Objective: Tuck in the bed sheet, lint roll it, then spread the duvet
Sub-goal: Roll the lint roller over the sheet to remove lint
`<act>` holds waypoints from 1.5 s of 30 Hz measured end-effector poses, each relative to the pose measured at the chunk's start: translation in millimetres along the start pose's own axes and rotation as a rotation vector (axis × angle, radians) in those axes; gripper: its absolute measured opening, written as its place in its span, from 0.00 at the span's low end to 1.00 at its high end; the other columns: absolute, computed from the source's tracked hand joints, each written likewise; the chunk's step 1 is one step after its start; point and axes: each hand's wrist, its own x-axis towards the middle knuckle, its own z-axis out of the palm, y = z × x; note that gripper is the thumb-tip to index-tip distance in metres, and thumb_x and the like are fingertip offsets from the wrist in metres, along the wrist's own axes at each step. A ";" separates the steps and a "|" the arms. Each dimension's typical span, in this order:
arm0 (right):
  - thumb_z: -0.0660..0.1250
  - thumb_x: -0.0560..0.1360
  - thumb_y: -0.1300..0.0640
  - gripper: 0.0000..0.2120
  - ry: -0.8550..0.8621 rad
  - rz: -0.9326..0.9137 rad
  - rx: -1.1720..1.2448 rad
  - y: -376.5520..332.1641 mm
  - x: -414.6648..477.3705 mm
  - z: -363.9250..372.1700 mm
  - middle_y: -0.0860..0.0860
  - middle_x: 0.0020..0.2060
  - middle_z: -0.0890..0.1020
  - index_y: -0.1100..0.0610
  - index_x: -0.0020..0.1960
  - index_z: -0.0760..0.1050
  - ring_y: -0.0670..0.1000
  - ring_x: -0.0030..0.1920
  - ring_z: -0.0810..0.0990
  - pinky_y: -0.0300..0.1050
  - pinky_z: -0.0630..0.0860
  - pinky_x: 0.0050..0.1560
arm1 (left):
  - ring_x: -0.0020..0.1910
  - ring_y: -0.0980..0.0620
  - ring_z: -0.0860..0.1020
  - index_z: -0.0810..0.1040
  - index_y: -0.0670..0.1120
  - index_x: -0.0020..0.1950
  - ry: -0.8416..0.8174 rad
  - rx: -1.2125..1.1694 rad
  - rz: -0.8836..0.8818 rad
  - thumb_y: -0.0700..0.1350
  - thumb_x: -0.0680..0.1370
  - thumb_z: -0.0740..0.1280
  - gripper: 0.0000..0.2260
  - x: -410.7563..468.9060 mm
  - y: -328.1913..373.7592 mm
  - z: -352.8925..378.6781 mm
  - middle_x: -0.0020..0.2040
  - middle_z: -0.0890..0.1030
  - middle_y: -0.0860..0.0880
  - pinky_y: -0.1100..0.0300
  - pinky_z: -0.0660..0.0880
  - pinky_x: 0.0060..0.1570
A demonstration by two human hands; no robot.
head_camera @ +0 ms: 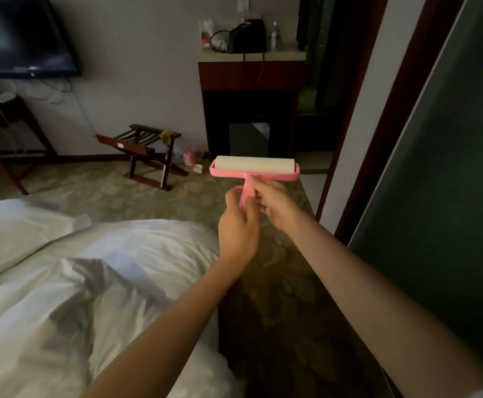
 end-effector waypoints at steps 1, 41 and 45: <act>0.62 0.79 0.57 0.08 0.004 0.001 0.003 -2.7 24.3 -0.4 0.57 0.51 0.78 0.55 0.57 0.73 0.59 0.60 0.77 0.51 0.73 0.61 | 0.29 0.60 0.75 0.67 0.47 0.63 -0.015 -0.006 -0.001 0.48 0.82 0.56 0.12 23.6 -4.9 4.8 0.40 0.78 0.55 0.64 0.71 0.30; 0.63 0.78 0.53 0.04 -0.693 0.367 -0.240 -19.6 917.4 350.1 0.50 0.46 0.80 0.48 0.44 0.74 0.56 0.58 0.77 0.60 0.67 0.67 | 0.32 0.62 0.75 0.71 0.48 0.59 0.755 0.115 -0.393 0.51 0.80 0.59 0.11 857.6 -342.7 -52.0 0.36 0.77 0.54 0.67 0.69 0.31; 0.61 0.79 0.55 0.10 -0.809 0.385 -0.210 13.8 961.7 437.5 0.49 0.39 0.78 0.56 0.58 0.75 0.48 0.40 0.77 0.44 0.71 0.46 | 0.34 0.64 0.76 0.71 0.49 0.58 0.861 0.168 -0.450 0.50 0.80 0.59 0.09 897.8 -386.7 -109.6 0.36 0.77 0.56 0.71 0.68 0.32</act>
